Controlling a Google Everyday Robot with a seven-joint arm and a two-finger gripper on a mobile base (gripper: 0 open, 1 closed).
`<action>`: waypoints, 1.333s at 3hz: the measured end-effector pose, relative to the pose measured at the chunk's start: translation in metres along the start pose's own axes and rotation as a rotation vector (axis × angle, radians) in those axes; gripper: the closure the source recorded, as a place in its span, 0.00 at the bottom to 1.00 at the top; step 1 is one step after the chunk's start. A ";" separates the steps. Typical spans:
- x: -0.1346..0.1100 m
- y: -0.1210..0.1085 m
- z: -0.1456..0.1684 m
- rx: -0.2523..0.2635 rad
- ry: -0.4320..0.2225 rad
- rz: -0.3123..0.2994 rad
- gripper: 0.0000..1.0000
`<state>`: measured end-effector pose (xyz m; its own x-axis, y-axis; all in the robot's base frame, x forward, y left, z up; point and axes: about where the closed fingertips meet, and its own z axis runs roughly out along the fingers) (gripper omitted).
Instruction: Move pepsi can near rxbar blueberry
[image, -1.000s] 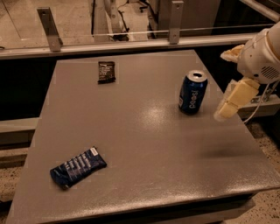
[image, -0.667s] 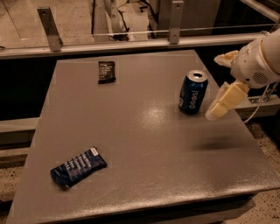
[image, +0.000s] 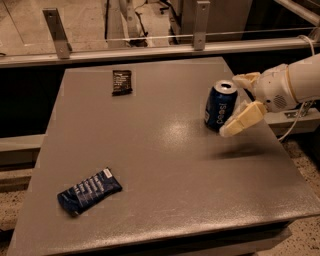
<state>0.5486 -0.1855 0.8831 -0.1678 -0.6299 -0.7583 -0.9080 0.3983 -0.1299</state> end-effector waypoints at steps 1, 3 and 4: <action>-0.006 0.000 0.020 -0.043 -0.096 0.037 0.17; -0.008 -0.006 0.028 -0.075 -0.196 0.086 0.64; -0.020 -0.021 0.004 -0.045 -0.219 0.068 0.88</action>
Offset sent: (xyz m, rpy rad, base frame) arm 0.0203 0.0313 -0.0147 0.2656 0.0381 0.0392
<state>0.5728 -0.1791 0.8986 -0.1461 -0.4408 -0.8857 -0.9145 0.4015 -0.0490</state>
